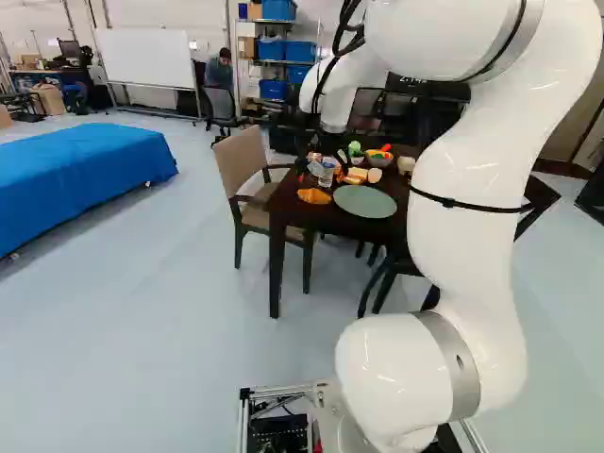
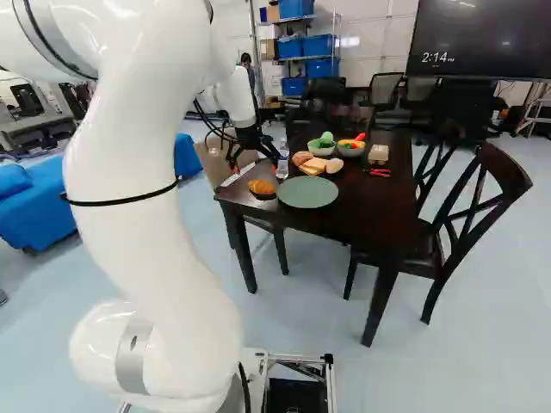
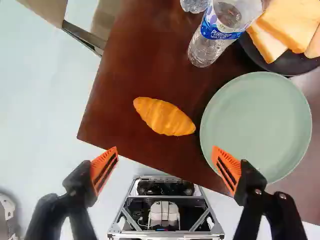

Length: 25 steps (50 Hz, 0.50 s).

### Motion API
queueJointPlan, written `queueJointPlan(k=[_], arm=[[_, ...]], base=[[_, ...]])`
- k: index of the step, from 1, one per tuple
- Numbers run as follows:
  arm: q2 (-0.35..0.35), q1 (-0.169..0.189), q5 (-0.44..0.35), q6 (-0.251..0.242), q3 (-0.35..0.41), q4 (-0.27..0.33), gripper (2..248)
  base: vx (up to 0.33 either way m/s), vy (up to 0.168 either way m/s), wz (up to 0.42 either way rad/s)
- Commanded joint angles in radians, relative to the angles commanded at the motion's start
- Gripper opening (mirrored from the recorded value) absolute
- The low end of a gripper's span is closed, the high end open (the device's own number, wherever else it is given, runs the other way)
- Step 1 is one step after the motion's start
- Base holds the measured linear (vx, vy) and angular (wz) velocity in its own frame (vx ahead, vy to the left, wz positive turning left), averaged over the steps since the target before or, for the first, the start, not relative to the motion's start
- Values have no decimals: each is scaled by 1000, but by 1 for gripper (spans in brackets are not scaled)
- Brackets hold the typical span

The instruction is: Move the croissant to the empty plate

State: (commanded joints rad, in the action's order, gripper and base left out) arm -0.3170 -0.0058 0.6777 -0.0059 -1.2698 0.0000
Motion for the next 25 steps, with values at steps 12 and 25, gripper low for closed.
queueJointPlan(k=[12, 25], arm=[[0, 0, 0, -101, 0, 0, 247], [0, 0, 0, -236, 0, 0, 247]], base=[[0, 0, 0], [0, 0, 0]])
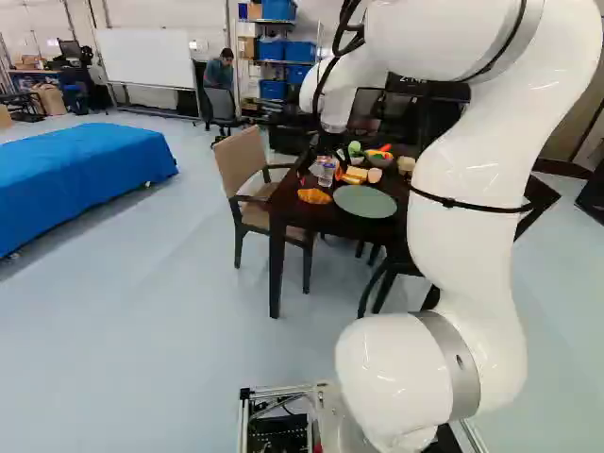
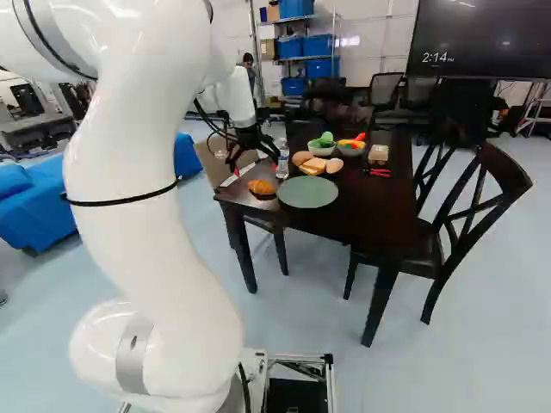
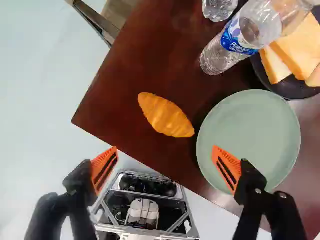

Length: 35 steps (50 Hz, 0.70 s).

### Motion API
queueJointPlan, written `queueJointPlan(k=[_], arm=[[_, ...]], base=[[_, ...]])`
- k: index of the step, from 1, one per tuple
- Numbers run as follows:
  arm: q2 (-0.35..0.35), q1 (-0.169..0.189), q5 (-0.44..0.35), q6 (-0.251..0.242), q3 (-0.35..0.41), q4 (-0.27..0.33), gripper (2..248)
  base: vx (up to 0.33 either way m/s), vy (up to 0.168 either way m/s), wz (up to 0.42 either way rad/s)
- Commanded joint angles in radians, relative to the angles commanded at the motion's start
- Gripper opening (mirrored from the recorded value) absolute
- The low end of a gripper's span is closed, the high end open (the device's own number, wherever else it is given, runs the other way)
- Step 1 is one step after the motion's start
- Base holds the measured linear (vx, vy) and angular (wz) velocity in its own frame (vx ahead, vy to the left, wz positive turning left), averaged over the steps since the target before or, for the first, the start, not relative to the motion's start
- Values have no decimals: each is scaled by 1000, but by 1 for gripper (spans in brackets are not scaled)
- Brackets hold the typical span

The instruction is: Move the croissant to the empty plate

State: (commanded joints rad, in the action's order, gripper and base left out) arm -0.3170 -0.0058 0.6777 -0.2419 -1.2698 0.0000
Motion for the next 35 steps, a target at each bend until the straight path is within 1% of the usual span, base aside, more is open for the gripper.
queueJointPlan(k=[35], arm=[[0, 0, 0, -368, 0, 0, 247]], base=[[0, 0, 0]])
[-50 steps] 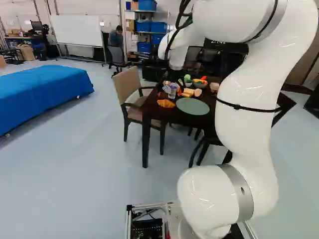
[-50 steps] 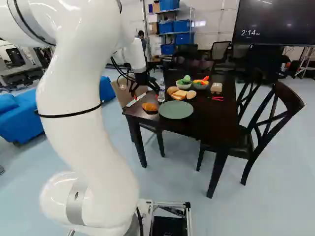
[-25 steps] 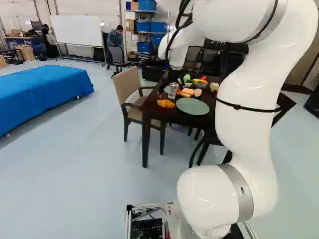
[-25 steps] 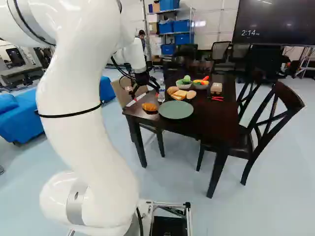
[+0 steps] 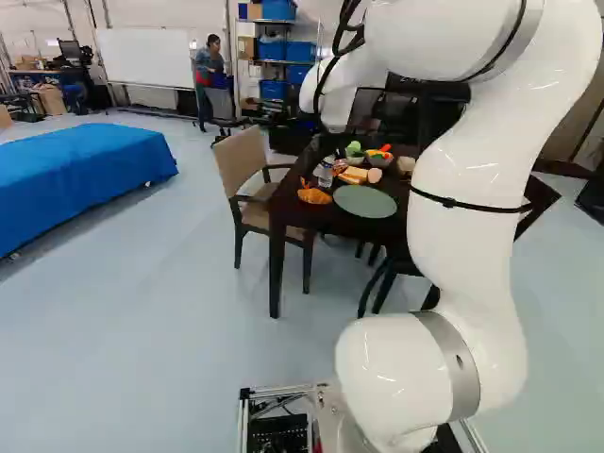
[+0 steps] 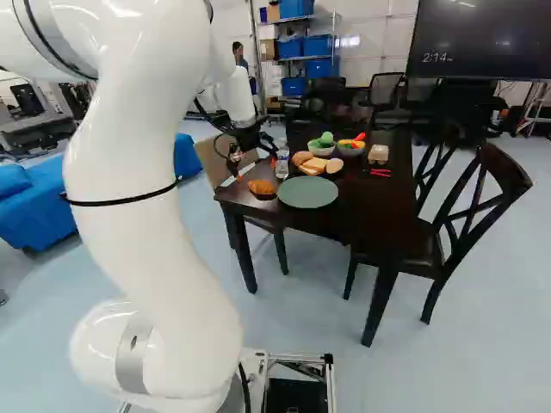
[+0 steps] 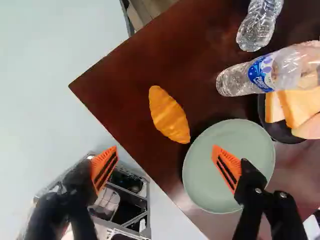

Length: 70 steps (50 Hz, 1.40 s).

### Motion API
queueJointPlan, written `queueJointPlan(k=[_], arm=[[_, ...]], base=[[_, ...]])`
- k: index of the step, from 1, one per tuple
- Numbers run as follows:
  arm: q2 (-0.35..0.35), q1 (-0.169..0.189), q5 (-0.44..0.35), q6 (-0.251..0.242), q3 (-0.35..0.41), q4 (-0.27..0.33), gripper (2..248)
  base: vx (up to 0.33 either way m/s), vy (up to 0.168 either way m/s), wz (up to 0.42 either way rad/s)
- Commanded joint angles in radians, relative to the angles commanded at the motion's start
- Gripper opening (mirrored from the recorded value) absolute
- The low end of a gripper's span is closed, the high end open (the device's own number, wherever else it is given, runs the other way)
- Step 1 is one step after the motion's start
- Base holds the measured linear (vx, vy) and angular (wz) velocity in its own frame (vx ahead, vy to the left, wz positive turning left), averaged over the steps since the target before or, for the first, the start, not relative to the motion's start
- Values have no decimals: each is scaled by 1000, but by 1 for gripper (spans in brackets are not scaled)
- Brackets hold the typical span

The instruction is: Move the croissant to the empty plate

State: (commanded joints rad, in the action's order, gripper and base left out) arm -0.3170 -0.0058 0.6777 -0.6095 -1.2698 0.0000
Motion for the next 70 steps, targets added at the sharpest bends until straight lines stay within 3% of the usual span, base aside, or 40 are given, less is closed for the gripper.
queueJointPlan(k=[37, 70], arm=[[0, 0, 0, -389, 0, 0, 247], [-32, 0, 0, -389, -40, 0, 247]], base=[[0, 0, 0], [0, 0, 0]])
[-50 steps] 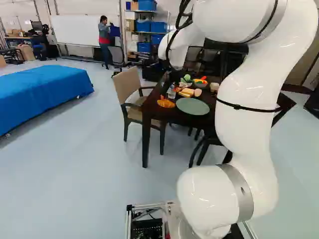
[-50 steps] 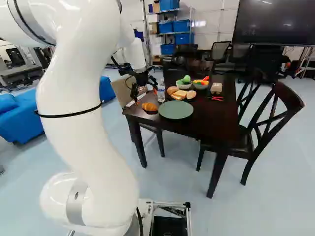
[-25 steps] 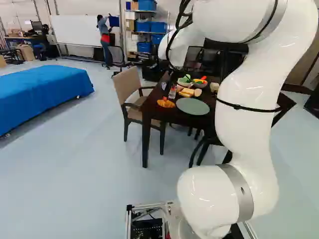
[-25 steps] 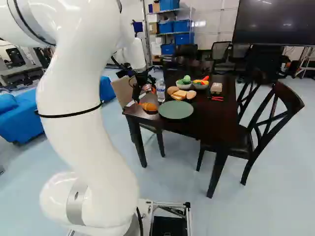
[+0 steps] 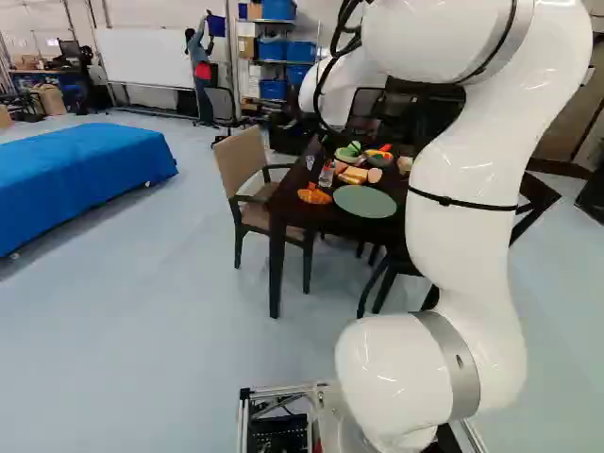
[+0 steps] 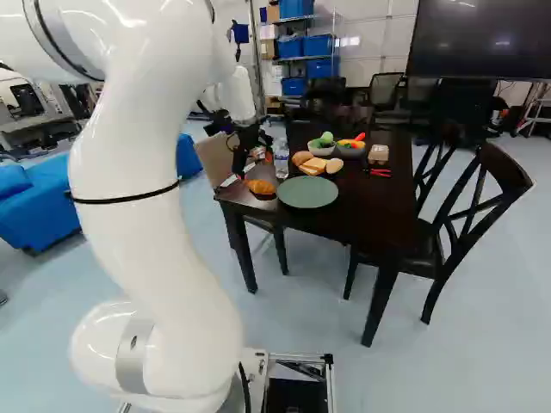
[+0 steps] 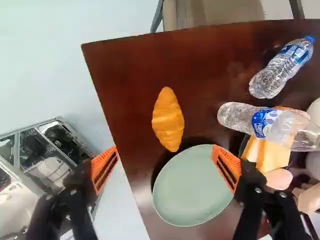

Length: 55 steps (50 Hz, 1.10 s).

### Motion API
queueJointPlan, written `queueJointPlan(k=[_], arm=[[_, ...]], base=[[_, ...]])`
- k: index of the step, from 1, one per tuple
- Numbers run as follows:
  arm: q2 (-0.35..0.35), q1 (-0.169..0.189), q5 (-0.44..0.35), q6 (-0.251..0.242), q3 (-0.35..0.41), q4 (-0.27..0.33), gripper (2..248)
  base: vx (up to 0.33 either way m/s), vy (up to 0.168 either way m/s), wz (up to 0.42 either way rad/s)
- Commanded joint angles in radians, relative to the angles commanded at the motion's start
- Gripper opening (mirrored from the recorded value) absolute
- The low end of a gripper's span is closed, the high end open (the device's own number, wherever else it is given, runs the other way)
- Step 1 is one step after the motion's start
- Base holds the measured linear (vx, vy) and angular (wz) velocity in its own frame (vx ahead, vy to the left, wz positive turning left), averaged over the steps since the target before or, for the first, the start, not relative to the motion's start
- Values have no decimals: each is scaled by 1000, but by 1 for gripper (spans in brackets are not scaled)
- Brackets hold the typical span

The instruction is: Move the croissant to the empty plate

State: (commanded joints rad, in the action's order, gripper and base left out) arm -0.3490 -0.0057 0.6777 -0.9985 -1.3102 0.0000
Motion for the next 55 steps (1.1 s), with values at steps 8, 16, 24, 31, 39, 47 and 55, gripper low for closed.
queueJointPlan(k=[8, 16, 24, 31, 39, 47, 55], arm=[[-21, 0, 0, 0, -27, 0, 247], [-35, 1, 0, 0, -45, 0, 247], [-46, 1, 0, 0, -50, 0, 247], [-62, 1, 0, 0, -52, 0, 247], [-83, 1, 0, 0, -56, 0, 247], [-105, 1, 0, 0, -60, 0, 247], [-128, 1, 0, 0, -66, 0, 247]], base=[[0, 0, 0], [0, 0, 0], [0, 0, 0], [0, 0, 0], [0, 0, 0], [0, 0, 0], [0, 0, 0]])
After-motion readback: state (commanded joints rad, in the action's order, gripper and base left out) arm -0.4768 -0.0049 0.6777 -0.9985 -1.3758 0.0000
